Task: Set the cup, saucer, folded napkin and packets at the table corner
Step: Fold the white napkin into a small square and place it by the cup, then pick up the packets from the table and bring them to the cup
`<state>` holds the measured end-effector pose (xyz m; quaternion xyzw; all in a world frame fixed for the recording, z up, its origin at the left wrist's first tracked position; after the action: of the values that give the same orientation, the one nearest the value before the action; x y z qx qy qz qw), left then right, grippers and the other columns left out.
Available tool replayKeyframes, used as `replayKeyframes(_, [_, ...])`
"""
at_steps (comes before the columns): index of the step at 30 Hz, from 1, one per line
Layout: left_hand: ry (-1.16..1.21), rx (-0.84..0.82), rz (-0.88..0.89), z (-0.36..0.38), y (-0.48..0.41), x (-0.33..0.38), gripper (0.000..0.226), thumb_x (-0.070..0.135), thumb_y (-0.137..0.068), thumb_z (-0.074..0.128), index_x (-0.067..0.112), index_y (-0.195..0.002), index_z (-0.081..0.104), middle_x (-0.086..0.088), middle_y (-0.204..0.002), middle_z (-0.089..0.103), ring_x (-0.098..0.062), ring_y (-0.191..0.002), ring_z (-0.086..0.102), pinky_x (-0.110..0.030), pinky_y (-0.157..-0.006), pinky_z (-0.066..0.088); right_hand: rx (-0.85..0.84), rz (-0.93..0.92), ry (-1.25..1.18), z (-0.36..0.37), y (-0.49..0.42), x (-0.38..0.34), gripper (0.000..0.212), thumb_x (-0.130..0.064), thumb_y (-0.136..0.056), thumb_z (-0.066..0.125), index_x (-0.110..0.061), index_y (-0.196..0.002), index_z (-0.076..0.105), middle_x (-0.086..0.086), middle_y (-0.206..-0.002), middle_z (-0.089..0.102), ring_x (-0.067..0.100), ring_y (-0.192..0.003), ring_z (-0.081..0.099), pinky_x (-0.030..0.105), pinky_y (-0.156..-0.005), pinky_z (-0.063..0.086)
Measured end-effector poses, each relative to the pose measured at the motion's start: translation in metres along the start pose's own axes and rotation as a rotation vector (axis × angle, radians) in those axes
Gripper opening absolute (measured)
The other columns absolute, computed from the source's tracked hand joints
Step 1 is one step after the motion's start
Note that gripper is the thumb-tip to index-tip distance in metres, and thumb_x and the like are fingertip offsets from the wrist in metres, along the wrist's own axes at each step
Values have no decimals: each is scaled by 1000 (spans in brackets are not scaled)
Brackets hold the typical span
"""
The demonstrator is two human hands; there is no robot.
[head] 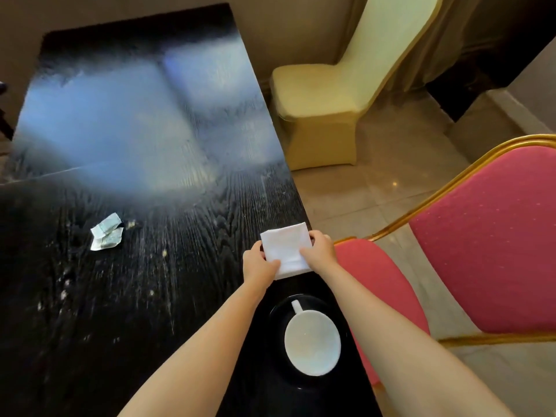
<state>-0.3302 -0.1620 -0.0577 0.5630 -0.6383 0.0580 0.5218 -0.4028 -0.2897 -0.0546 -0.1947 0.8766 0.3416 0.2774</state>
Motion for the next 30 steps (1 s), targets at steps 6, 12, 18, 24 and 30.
replayKeyframes(6, [-39,-11,63,-3,2,1,48,5,-79,62,12,-125,52,-10,-109,61,-17,-87,57,-19,-62,45,3,-21,88,1,9,-4,48,-6,-81,54,-4,-128,47,17,-128,44,33,-113,49,33,-93,41])
replayKeyframes(12, [-231,5,134,-49,-2,-13,60,20,-88,58,15,-142,34,-12,-137,45,-26,-124,48,-38,-102,42,100,-145,331,0,19,-34,60,-3,-83,50,-8,-139,30,15,-138,35,33,-124,32,36,-100,34])
replayKeyframes(18, [-405,118,123,-155,-13,-58,49,28,-92,51,13,-137,41,-11,-137,47,-28,-129,40,-44,-105,38,-159,-363,624,38,25,-93,62,-22,-87,58,-9,-141,31,16,-141,36,35,-128,32,41,-100,36])
replayKeyframes(24, [-453,305,67,-257,-21,-113,47,30,-92,50,12,-135,45,-9,-139,46,-27,-129,40,-46,-103,39,-382,-455,645,128,38,-157,59,-28,-90,55,-11,-142,33,16,-142,39,35,-132,31,46,-105,34])
replayKeyframes(30, [-540,387,30,-321,-34,-163,56,37,-95,43,15,-144,31,-8,-154,28,-24,-142,24,-43,-115,26,-366,-559,632,214,45,-219,50,-30,-92,52,-10,-136,42,14,-136,48,33,-129,37,45,-104,37])
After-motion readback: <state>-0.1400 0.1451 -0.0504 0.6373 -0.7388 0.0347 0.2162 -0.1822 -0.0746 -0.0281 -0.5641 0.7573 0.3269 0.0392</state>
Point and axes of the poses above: each hand's wrist, its own y-axis away from the middle knuckle, its own z-axis out of the palm, x = y × z, the point moved 3 cm from there along -y, towards the middle knuckle
